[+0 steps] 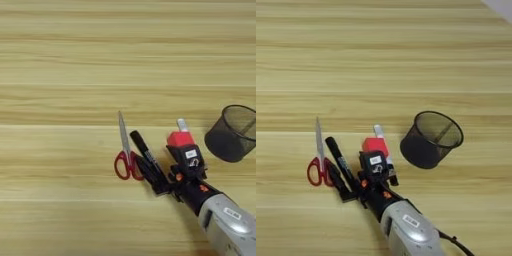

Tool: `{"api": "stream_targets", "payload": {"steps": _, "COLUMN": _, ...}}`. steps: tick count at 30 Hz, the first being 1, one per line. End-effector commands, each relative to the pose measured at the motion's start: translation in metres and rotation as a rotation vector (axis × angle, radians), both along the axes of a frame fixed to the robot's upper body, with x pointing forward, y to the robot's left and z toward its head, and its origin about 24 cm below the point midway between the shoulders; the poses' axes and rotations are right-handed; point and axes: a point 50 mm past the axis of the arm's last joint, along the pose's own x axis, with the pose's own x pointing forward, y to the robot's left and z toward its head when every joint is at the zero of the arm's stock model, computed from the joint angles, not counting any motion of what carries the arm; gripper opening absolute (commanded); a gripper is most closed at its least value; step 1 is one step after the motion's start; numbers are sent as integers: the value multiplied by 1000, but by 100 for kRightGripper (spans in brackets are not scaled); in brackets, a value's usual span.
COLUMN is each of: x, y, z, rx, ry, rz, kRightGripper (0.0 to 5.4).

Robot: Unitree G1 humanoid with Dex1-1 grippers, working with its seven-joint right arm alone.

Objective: Move the objects on the table

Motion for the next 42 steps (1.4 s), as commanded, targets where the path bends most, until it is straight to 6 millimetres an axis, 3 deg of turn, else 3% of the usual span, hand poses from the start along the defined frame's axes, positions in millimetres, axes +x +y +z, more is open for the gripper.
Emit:
{"api": "stream_targets", "payload": {"steps": 1, "x": 5, "y": 2, "z": 21, "rx": -2, "ry": -124, "rz": 24, "kRightGripper": 538}}
{"api": "stream_targets", "payload": {"steps": 10, "x": 7, "y": 1, "z": 29, "rx": 11, "ry": -187, "rz": 14, "kRightGripper": 538}}
{"api": "stream_targets", "payload": {"steps": 21, "x": 16, "y": -16, "z": 36, "rx": -42, "ry": -277, "rz": -103, "kRightGripper": 538}}
{"api": "stream_targets", "payload": {"steps": 42, "x": 32, "y": -42, "z": 14, "rx": -87, "ry": -244, "rz": -226, "kRightGripper": 538}}
